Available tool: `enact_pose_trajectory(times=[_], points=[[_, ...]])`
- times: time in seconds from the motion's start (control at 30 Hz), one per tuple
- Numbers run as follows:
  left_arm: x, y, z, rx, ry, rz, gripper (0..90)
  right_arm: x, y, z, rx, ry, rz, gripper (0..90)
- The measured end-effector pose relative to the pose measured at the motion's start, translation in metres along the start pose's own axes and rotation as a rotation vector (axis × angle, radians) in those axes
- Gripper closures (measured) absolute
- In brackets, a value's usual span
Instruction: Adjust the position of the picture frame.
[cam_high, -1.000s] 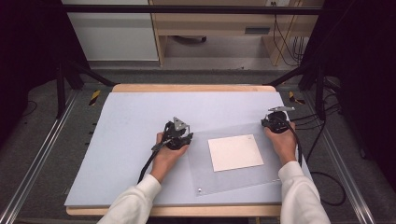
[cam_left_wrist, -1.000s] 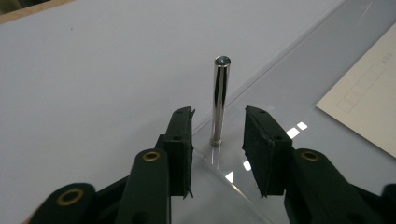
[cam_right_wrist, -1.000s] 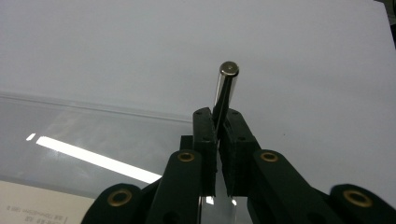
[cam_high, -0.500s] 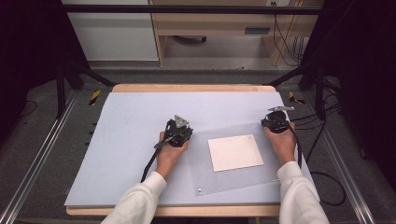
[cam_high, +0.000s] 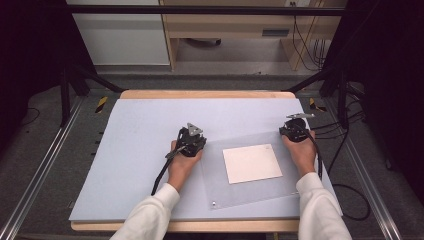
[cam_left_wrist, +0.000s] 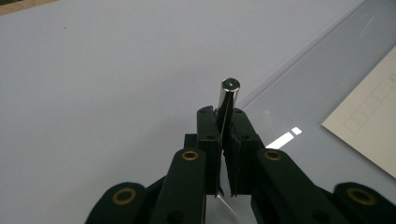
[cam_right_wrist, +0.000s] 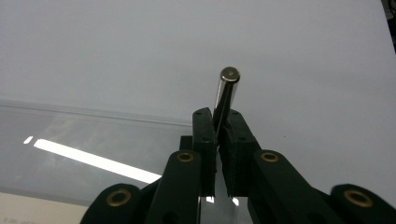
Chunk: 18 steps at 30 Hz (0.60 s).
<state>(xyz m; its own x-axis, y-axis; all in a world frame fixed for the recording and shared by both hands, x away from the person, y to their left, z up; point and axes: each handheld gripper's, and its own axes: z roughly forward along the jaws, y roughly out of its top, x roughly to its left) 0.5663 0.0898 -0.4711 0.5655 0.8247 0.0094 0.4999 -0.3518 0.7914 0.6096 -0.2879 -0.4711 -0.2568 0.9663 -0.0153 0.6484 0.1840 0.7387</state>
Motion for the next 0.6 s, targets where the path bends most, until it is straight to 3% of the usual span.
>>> enact_pose_trajectory(times=[0.23, 0.6], points=[[0.005, 0.005, -0.002, 0.028, -0.035, -0.007, 84.6, 0.001, 0.007, -0.003, 0.042, -0.004, -0.013, 85.8], [0.013, 0.016, -0.031, 0.024, -0.039, 0.032, 83.6, 0.016, 0.029, -0.027, 0.093, 0.022, -0.06, 85.9]])
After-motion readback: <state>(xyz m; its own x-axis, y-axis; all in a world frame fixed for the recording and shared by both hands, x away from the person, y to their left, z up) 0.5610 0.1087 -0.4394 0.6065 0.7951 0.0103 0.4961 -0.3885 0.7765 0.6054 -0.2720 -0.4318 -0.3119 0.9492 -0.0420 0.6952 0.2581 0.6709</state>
